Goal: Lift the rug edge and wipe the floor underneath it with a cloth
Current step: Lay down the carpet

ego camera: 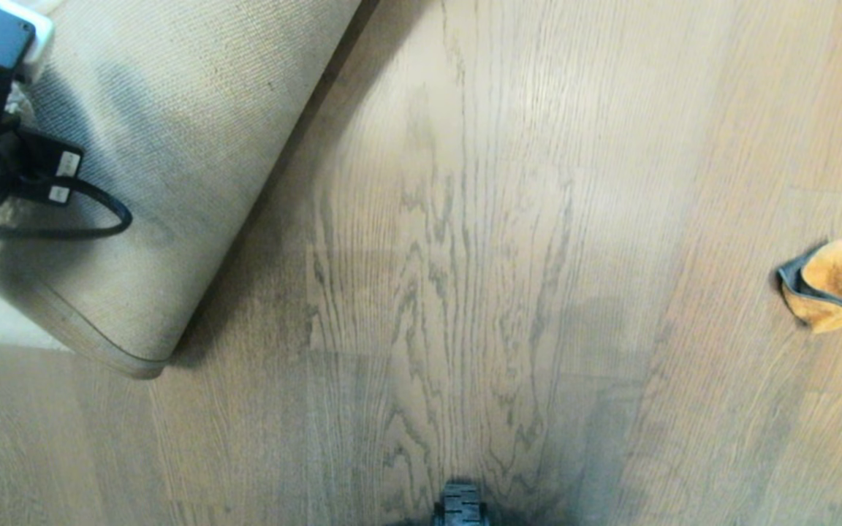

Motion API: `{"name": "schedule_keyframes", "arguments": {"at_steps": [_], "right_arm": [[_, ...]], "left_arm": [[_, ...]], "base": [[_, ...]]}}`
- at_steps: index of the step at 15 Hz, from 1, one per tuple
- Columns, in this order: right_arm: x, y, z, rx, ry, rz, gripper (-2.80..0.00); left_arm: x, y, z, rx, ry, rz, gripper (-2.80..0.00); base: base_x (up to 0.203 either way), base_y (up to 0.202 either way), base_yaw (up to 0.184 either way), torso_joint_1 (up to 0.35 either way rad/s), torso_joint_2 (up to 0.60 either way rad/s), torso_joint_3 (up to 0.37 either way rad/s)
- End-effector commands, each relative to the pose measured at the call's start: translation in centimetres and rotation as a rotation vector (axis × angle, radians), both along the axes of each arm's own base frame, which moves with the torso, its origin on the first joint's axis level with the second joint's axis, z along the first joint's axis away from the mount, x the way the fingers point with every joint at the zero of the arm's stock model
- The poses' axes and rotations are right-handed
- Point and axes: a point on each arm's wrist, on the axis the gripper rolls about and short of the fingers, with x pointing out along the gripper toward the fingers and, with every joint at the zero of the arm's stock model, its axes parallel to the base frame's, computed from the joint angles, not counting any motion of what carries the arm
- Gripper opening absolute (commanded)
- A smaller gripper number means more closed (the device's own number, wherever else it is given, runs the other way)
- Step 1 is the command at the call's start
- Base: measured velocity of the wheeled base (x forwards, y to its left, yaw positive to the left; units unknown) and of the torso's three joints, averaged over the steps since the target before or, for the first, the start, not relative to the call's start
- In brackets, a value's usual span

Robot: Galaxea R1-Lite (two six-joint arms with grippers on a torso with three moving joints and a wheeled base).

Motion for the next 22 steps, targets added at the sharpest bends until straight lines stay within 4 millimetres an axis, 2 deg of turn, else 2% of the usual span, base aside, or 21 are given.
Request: {"name": "schedule_keyframes", "arguments": {"at_steps": [1, 17, 22], "right_arm": [[-1.3, 0.0, -0.2, 0.002, -0.155, -0.001, -2.80], [-1.3, 0.0, -0.2, 0.007, -0.161, -0.005, -2.80], [-1.3, 0.0, -0.2, 0.007, -0.161, -0.003, -2.80]], "left_arm": [[0.0, 0.0, 0.1, 0.003, -0.002, 0.004, -2.80], [-0.5, -1.2, 0.9, -0.067, -0.090, -0.052, -2.80], [-1.6, -2.6, 1.3, -0.069, -0.097, -0.124, -2.80]], "base": [[0.000, 0.000, 0.000, 0.000, 0.00, 0.000], [0.000, 0.000, 0.000, 0.000, 0.00, 0.000], [0.000, 0.000, 0.000, 0.000, 0.00, 0.000]]}}
